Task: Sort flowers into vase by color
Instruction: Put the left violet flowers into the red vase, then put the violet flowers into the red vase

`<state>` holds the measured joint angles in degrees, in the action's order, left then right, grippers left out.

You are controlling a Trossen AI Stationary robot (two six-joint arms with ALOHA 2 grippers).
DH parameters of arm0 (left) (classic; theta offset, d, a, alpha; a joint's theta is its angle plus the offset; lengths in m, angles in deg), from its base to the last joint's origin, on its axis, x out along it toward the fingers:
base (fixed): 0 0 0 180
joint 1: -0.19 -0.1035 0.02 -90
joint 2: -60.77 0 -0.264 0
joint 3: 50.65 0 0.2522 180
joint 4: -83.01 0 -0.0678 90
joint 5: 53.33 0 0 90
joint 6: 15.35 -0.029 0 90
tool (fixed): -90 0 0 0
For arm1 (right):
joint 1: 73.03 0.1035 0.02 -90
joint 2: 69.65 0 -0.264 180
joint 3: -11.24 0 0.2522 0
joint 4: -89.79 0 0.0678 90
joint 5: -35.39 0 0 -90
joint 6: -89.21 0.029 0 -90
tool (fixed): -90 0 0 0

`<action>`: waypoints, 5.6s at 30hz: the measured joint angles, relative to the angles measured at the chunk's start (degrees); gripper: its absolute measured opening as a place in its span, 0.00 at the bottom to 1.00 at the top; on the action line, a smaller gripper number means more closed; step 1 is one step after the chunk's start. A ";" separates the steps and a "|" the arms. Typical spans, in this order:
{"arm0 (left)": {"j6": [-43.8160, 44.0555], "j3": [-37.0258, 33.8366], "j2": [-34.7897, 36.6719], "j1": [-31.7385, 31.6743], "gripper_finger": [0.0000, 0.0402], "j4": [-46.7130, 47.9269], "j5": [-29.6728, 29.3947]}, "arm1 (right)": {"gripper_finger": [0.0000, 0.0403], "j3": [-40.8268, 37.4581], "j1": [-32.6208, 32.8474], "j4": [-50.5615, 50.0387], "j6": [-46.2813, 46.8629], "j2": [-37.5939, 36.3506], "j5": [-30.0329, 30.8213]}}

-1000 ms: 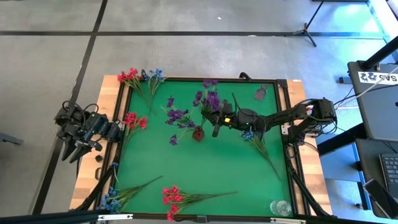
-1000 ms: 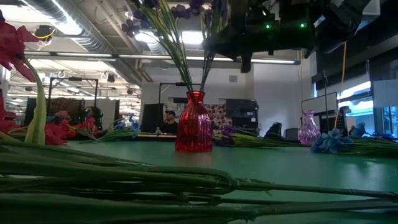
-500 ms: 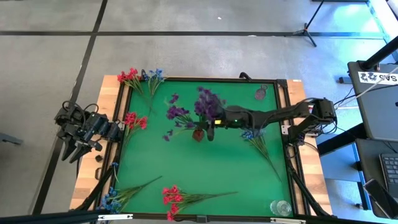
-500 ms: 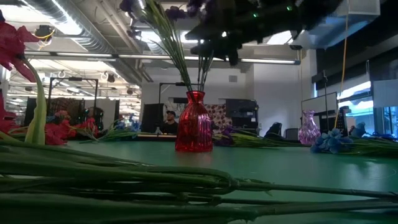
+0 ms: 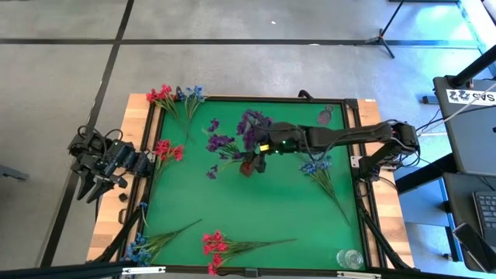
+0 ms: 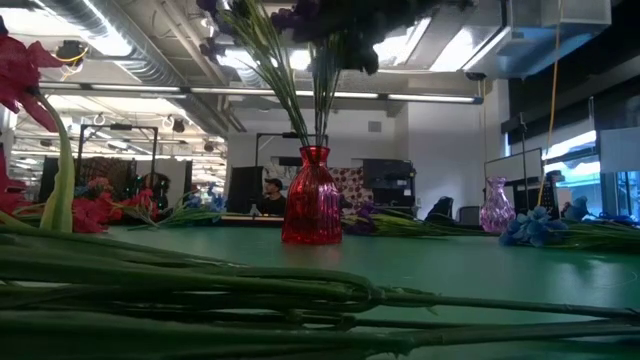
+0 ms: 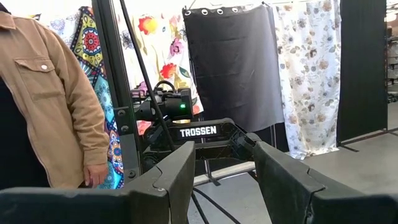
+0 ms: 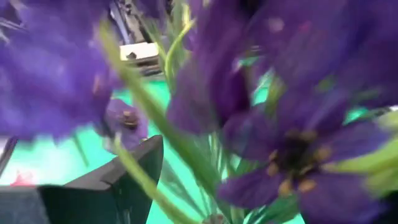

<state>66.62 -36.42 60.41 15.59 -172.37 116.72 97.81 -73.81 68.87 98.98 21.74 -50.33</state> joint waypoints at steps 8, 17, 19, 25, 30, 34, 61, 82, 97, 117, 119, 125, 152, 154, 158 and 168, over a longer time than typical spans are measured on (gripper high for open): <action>0.00 0.00 0.00 0.00 0.40 0.00 0.00 | 0.77 8.67 0.00 -19.40 -1.28 0.00 -1.37; 0.00 0.01 0.00 0.02 0.40 0.00 0.00 | 0.77 15.03 0.00 -35.68 -1.26 -0.06 -2.86; 0.00 0.00 0.00 0.00 0.40 -0.01 0.00 | 0.77 16.26 0.00 -39.59 -1.24 -0.04 -2.85; 0.00 0.01 0.00 0.00 0.40 -0.02 0.00 | 0.77 18.26 0.00 -49.91 -2.61 -0.44 -2.85; 0.00 0.00 0.00 0.00 0.40 0.00 0.00 | 0.77 18.32 0.00 -57.02 -1.98 -3.78 -2.53; 0.00 0.00 0.00 0.01 0.40 -0.01 -0.01 | 0.77 18.12 0.07 -58.55 0.76 -7.23 -0.84; 0.00 0.00 0.00 0.02 0.40 -0.02 0.04 | 0.59 -35.40 -20.51 -7.72 -4.52 -11.03 1.01; 0.00 0.00 0.00 0.02 0.40 0.00 0.00 | 0.35 -35.23 -20.95 7.12 -3.99 1.07 -0.97; 0.00 0.00 0.00 0.02 0.40 0.02 0.02 | 0.06 -35.42 -21.83 10.62 -1.12 -16.23 9.34; 0.00 0.02 0.00 0.00 0.40 0.00 0.04 | 0.02 -35.31 -19.15 35.02 2.66 -51.66 -15.66; 0.00 0.00 0.00 0.02 0.40 0.00 0.04 | 0.02 -35.31 -15.25 36.21 2.69 -51.91 -17.84; 0.00 0.00 0.00 0.01 0.40 0.00 0.04 | 0.02 -35.32 1.94 37.48 -6.01 -49.61 -18.89; 0.00 0.00 0.00 0.01 0.40 0.00 0.02 | 0.02 -33.84 25.92 83.67 -28.45 -10.10 4.30; 0.00 0.02 0.00 0.02 0.40 0.00 0.02 | 0.02 -32.58 25.68 84.15 -31.91 -7.12 4.71; 0.00 0.01 0.00 0.02 0.40 -0.03 0.04 | 0.02 -30.09 22.62 84.20 -37.44 -1.29 5.27; 0.00 0.00 0.00 0.01 0.40 0.03 0.04 | 0.02 -25.92 14.06 97.23 -36.58 12.88 -5.42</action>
<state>66.62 -36.42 60.41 15.60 -172.34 116.77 71.89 -59.74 166.11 62.40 34.62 -55.75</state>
